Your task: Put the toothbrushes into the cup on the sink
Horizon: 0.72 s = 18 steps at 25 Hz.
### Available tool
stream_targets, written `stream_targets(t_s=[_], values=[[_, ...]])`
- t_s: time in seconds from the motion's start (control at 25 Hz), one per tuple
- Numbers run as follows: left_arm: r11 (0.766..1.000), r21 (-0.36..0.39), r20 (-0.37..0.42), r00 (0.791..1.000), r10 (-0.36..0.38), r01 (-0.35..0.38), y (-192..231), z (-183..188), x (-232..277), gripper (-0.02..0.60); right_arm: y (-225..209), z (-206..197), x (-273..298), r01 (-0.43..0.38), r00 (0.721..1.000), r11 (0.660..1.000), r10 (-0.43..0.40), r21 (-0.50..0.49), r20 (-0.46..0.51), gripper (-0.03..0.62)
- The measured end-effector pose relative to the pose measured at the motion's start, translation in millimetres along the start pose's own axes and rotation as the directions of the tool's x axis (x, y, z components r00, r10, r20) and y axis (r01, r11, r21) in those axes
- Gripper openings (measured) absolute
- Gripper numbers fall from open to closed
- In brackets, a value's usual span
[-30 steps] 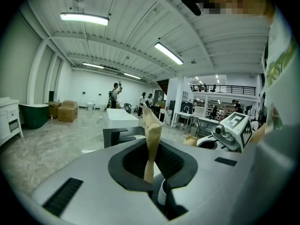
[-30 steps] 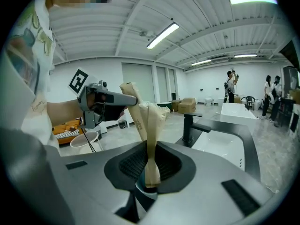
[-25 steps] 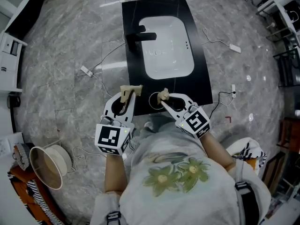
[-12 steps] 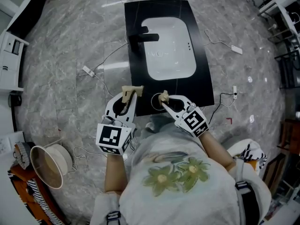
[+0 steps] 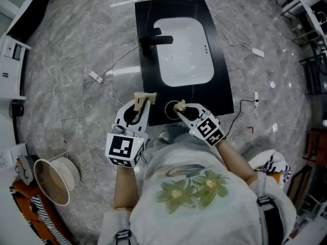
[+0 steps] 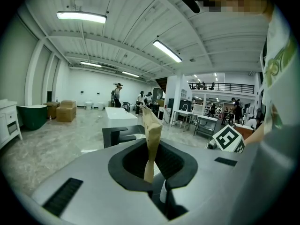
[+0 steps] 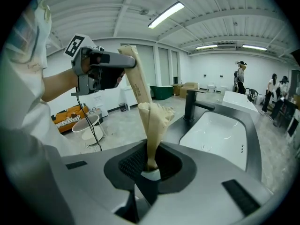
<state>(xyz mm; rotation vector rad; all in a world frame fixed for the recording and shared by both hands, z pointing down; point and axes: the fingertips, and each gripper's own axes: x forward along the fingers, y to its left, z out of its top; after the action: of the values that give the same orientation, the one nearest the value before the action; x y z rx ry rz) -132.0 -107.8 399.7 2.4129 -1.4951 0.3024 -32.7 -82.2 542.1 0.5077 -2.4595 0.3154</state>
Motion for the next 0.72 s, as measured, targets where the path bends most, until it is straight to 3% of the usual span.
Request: stream_targets(t_s=[0.72], values=[[1.0, -0.004, -0.011, 1.0, -0.003, 0.003, -6, -8, 2, 0.04, 0, -22, 10, 0.008, 0.995, 0.996, -0.016, -0.085, -0.096, 0.066]])
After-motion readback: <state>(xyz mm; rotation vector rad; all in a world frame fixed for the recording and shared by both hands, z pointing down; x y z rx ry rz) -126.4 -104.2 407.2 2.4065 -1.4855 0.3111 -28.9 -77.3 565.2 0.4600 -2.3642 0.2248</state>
